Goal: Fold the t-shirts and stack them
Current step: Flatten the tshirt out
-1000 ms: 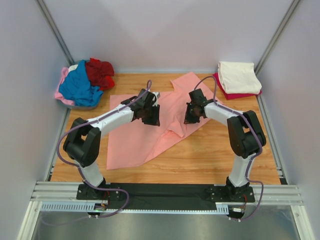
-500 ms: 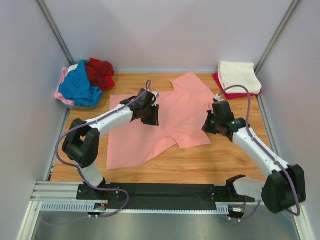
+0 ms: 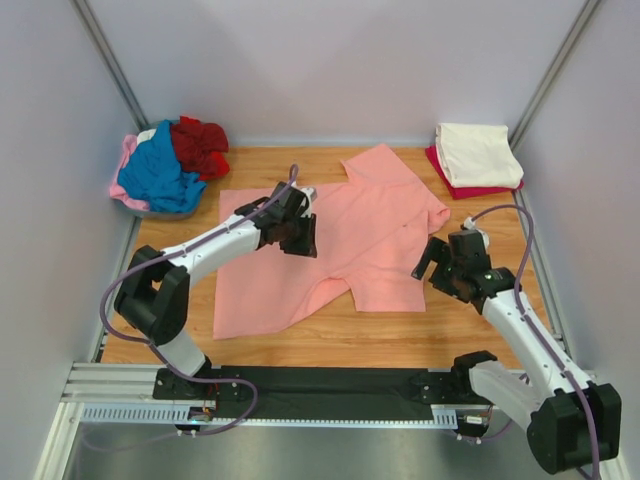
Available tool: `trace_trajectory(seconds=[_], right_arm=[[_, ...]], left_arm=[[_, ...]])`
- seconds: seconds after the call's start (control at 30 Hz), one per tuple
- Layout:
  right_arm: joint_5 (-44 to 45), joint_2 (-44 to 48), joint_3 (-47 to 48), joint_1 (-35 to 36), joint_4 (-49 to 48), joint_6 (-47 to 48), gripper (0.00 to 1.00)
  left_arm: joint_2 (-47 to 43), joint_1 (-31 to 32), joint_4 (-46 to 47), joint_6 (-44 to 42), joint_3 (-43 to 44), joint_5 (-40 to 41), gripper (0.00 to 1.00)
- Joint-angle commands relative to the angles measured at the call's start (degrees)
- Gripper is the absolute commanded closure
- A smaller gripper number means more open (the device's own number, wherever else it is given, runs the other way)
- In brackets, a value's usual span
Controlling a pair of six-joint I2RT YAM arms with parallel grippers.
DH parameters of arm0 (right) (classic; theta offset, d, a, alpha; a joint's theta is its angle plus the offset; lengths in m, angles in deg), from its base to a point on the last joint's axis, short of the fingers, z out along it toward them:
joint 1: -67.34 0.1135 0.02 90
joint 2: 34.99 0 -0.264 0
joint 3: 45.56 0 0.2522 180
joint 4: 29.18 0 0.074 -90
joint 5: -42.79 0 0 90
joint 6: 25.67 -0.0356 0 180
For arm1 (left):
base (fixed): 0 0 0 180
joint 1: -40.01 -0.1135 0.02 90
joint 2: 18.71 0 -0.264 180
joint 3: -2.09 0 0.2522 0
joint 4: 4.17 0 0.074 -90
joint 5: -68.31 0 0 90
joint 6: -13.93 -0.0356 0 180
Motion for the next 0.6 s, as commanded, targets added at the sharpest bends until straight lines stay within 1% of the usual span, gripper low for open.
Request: trace_trajectory(seconds=[0.0,0.07,0.2,0.27,0.37,0.47,0.5,0.57], right_arm=[[-2.7,0.2,-2.6,0.7,-3.1,-2.3,0.0],[-3.6,-0.7,-4.3,1.8,-4.5,-3.1,0.0],[-4.0,-7.9,-5.9,2.5,-7.4,-2.4,0.0],[-6.4,-10.2,-5.7,2.7,-7.6,-1.2,0.0],[-6.0,-12.3,-5.5,3.2,-7.0,-0.5,0.02],[-6.0,-14.1,-4.8,3.8,-5.9,-0.2,0.09],[-6.0,-14.6,-4.5,4.1,-5.6,-0.2,0.14],[-6.1,-16.8,-3.7,5.4,-5.5,-0.1,0.2]], left_arm=[[-3.6,1.0,0.6,1.1,-0.7,0.4,0.67],[-3.8,1.4,0.6,1.2,-0.9,0.4,0.67],[-4.4,2.0,0.9,1.5,-1.0,0.4,0.67],[-5.0,2.0,0.8,1.4,-1.0,0.5,0.67],[-6.2,2.0,0.4,1.1,-1.4,1.8,0.67],[-7.0,2.0,0.5,0.9,-1.9,2.5,0.67],[-7.5,1.9,0.3,0.7,-2.0,2.6,0.67],[-8.2,2.0,0.3,0.5,-2.3,2.2,0.67]])
